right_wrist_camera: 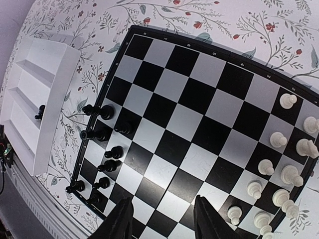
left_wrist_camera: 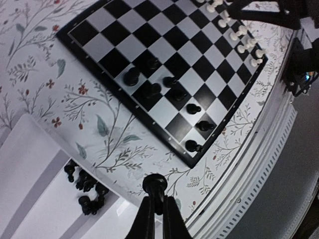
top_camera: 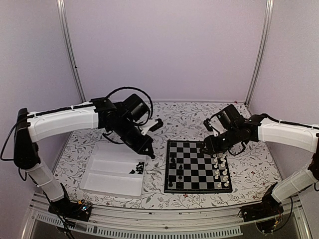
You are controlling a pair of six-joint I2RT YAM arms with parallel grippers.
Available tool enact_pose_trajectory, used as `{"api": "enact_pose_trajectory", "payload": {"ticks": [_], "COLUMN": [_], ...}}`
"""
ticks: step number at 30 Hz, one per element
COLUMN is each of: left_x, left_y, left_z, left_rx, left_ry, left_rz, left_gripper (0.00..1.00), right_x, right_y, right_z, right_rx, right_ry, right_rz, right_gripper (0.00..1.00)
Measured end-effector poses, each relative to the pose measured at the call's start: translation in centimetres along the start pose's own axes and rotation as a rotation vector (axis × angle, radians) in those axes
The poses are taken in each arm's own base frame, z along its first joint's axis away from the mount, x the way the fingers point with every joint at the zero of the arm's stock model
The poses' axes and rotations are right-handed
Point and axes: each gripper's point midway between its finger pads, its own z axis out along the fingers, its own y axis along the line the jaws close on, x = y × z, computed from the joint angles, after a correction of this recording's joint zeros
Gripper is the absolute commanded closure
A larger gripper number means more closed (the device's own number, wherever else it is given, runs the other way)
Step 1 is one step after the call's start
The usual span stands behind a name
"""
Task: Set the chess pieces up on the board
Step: Place the chess piece on the chessboard.
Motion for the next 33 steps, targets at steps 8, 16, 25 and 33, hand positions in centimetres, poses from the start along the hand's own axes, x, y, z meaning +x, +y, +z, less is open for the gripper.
{"api": "enact_pose_trajectory", "payload": {"ticks": [8, 16, 25, 33], "left_x": [-0.6, 0.6, 0.4, 1.3], "left_y": [-5.3, -5.4, -5.5, -4.9], "left_z": [5.3, 9.5, 11.0, 12.2], "left_rx": [0.065, 0.049, 0.039, 0.021], "left_ry": [0.08, 0.172, 0.189, 0.229], "left_rz": [0.168, 0.181, 0.177, 0.159], "left_gripper": [1.0, 1.0, 1.0, 1.0], "right_x": [-0.3, 0.8, 1.1, 1.1], "right_y": [0.2, -0.2, -0.5, -0.6], "right_z": [-0.9, -0.8, -0.7, -0.7], "right_rx": [-0.007, 0.0, 0.009, 0.012], "right_ry": [-0.027, -0.015, -0.009, -0.009], "right_rz": [-0.001, 0.017, 0.022, 0.02], "right_gripper": [0.56, 0.56, 0.56, 0.56]}}
